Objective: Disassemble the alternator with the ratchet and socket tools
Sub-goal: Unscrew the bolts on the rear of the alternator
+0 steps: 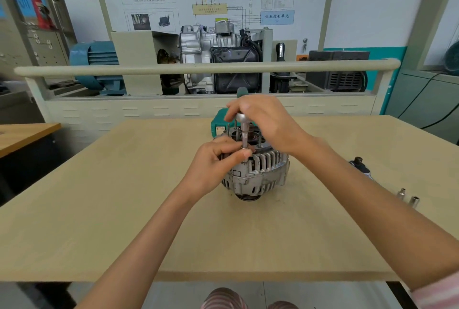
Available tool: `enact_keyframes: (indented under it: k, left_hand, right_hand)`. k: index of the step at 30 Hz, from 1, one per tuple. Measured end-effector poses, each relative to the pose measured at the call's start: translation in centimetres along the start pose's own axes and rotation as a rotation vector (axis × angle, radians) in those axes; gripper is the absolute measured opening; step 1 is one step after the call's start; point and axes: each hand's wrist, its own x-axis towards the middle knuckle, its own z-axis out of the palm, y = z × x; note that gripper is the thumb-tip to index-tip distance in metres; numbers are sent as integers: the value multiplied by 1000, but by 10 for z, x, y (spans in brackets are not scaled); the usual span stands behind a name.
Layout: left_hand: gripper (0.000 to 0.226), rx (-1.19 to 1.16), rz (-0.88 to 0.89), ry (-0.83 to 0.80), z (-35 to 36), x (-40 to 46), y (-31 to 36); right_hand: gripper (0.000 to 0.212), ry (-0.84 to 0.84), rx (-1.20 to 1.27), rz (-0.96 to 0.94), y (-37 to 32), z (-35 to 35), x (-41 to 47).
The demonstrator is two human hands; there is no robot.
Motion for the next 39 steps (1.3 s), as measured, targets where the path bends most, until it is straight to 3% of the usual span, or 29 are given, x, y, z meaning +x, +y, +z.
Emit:
enact_keyframes:
  k: [5, 8, 10, 13, 18, 25, 28, 32, 37, 39]
  left_hand:
    - [9, -9, -29, 81, 4, -1, -6]
    - [13, 9, -71, 155, 8, -2, -9]
    - [14, 25, -69, 174, 11, -1, -10]
    - [8, 35, -51, 160, 12, 1, -7]
    - [17, 47, -78, -26, -5, 4, 0]
    - [26, 94, -97, -173, -15, 4, 5]
    - [21, 65, -108, -161, -12, 5, 9]
    - [20, 33, -136, -86, -6, 7, 11]
    - [6, 40, -153, 104, 11, 5, 9]
    - [6, 56, -146, 141, 16, 4, 8]
  right_hand:
    - [34, -68, -586, -98, -20, 12, 6]
    - [26, -13, -969, 13, -32, 25, 7]
    - [9, -19, -1068, 144, -34, 26, 7]
    - [10, -40, -1055, 199, -26, 17, 5]
    - [15, -76, -884, -18, -10, 9, 5]
    - [32, -34, -229, -126, 3, 7, 5]
    - [38, 18, -93, -104, 1, 11, 5]
    - [33, 74, -263, -55, -2, 10, -1]
    - [31, 100, -903, 214, -16, 18, -1]
    - [37, 107, -1048, 328, -20, 21, -1]
